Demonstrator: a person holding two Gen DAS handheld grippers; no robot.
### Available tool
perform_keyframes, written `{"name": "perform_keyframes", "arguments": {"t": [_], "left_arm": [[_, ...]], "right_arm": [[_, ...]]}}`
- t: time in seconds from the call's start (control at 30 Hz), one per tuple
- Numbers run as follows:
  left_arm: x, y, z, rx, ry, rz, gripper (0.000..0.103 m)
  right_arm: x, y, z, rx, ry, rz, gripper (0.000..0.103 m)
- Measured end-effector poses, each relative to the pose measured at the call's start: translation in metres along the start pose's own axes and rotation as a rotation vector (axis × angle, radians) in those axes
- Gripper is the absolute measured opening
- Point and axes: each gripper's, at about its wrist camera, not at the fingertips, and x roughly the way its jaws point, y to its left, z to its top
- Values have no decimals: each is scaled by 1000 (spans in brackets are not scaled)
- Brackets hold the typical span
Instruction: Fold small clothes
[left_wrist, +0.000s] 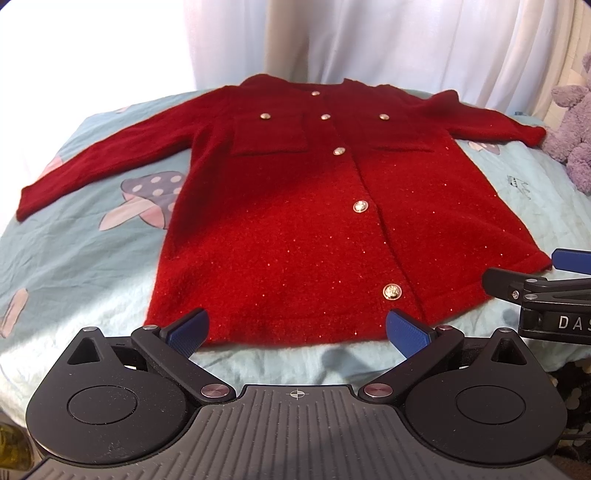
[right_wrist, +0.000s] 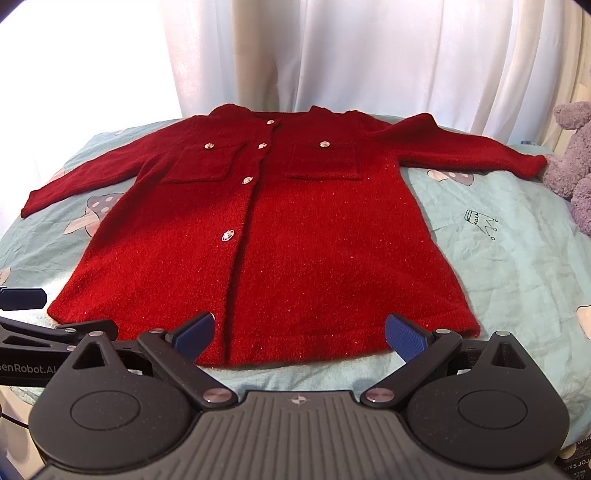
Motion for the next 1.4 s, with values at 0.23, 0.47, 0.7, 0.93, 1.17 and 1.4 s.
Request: {"name": "perform_keyframes", "arguments": {"t": [0.23, 0.47, 0.7, 0.93, 1.17, 1.4], "left_arm": [[-3, -2, -4, -1, 3, 0, 103], [0, 2, 3, -3, 2, -12, 103], [0, 2, 4, -8, 7, -7, 103], [1, -1, 4, -2, 12, -11, 103], [4, -2, 4, -4, 18, -12, 103], [6, -4, 3, -6, 26, -9, 103]], "right_arm": [[0, -2, 0, -4, -1, 8, 99], [0, -1, 0, -5, 1, 8, 99], [1, -1, 0, -5, 1, 12, 99], [1, -1, 0, -1, 0, 16, 99], [2, -4, -1, 1, 1, 26, 99], [4, -7, -1, 7, 5, 36, 99]]}}
